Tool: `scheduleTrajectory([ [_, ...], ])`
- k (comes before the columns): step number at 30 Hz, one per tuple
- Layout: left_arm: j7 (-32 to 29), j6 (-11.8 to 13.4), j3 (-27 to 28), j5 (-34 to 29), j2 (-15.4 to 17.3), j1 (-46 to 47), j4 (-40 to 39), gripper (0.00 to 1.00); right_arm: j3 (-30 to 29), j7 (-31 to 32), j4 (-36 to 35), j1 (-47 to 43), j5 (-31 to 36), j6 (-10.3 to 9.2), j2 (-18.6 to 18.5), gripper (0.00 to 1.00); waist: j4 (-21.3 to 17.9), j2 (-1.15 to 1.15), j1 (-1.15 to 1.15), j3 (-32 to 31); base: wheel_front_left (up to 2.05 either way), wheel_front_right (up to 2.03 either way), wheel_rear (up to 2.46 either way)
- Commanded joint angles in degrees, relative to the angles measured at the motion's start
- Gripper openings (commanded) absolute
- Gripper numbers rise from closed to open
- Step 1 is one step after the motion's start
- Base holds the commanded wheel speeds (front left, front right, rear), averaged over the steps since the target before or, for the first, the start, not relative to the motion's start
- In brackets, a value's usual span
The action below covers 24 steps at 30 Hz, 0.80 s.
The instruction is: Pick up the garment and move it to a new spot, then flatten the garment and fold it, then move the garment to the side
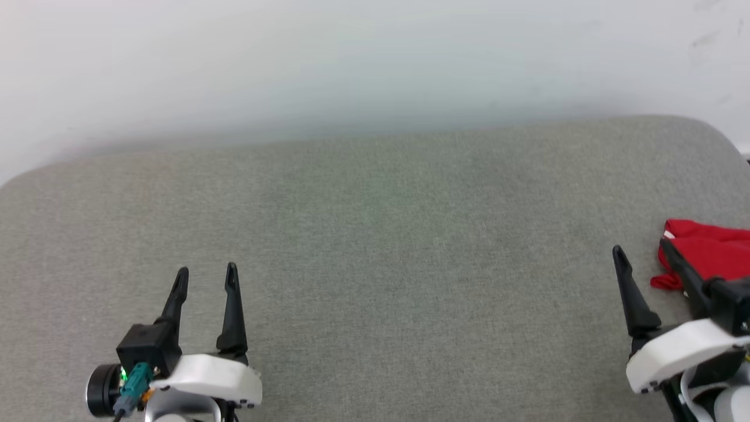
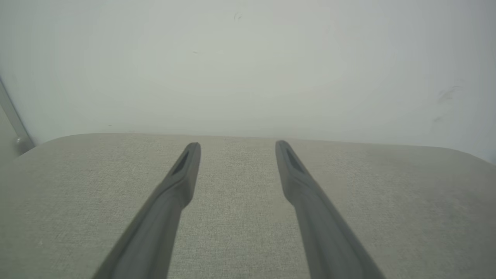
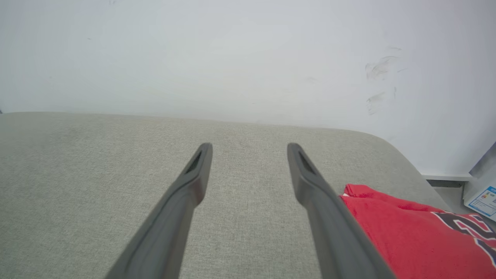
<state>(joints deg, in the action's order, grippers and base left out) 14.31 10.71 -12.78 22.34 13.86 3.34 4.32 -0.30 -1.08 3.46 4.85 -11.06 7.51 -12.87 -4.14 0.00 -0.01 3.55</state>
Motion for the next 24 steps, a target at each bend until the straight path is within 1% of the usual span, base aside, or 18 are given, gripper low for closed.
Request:
scheduleTrajectory([
  [1,0.33,0.46,0.05,-0.23,-0.04,-1.14,0.4,1.0,-0.18,-0.37,-0.97,-1.93,0.51,-0.03,0.52,1.0,1.31,0.0,0.01,-1.84,0.0,0.0,0.0],
  [5,0.47,0.58,0.18,-0.1,0.35,-3.63,1.25,1.0,-1.26,-0.01,-4.58,-6.39,1.77,-0.04,2.88,1.0,1.51,0.0,0.01,-4.19,0.0,0.0,0.0],
  [6,0.46,0.43,0.02,-0.02,0.4,-4.13,1.38,1.0,-1.41,0.15,-5.26,-7.33,2.17,-0.03,3.44,1.0,1.43,0.0,0.01,-4.49,0.0,0.0,0.0],
  [7,0.41,-0.01,-0.76,0.06,0.3,-4.86,1.82,1.0,-2.04,1.04,-7.53,-9.43,2.9,-0.04,4.3,1.0,1.32,0.0,0.01,-4.94,0.0,0.0,0.0],
  [12,0.16,0.13,-1.47,0.25,0.06,-5.78,2.23,1.0,-1.86,2.34,-10.32,-11.05,3.16,-0.03,4.15,1.0,0.94,0.0,0.01,-5.43,0.0,0.0,0.0],
  [24,0.25,0.5,-1.11,0.98,0.41,-5.56,2.48,1.0,-1.25,2.21,-10.39,-9.6,2.42,-0.03,4.69,1.0,0.81,0.0,0.01,-4.86,0.0,0.0,0.0],
])
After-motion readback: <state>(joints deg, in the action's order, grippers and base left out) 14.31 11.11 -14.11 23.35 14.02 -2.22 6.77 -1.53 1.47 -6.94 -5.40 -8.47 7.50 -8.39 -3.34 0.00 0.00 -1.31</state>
